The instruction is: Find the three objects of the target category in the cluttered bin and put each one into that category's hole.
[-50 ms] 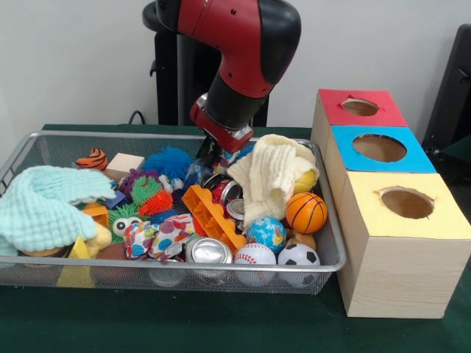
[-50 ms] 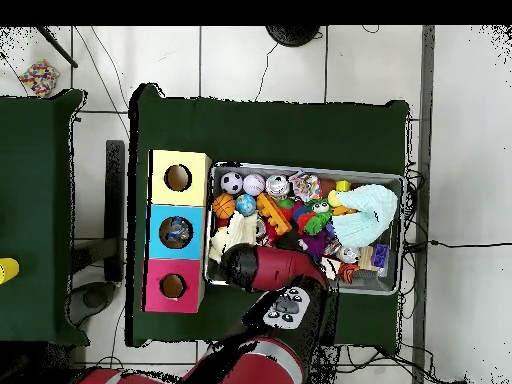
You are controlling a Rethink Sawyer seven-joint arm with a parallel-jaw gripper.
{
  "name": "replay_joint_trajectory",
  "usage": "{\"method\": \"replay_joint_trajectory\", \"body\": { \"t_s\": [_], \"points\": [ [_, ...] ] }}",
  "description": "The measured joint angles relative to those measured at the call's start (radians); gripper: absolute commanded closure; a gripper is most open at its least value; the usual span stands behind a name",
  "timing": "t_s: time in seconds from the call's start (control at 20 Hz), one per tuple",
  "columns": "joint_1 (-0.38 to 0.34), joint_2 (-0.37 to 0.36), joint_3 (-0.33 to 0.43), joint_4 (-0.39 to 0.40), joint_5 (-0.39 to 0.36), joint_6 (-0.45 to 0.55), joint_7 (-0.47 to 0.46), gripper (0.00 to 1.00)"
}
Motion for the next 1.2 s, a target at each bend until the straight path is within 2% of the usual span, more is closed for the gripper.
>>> {"method": "replay_joint_trajectory", "body": {
  "t_s": [0.85,1.2],
  "points": [
    [0.002,-0.003,-0.012,0.000,0.000,0.000,0.000,1.00],
    [-0.004,-0.051,-0.011,0.022,0.010,0.000,0.000,1.00]
  ]
}}
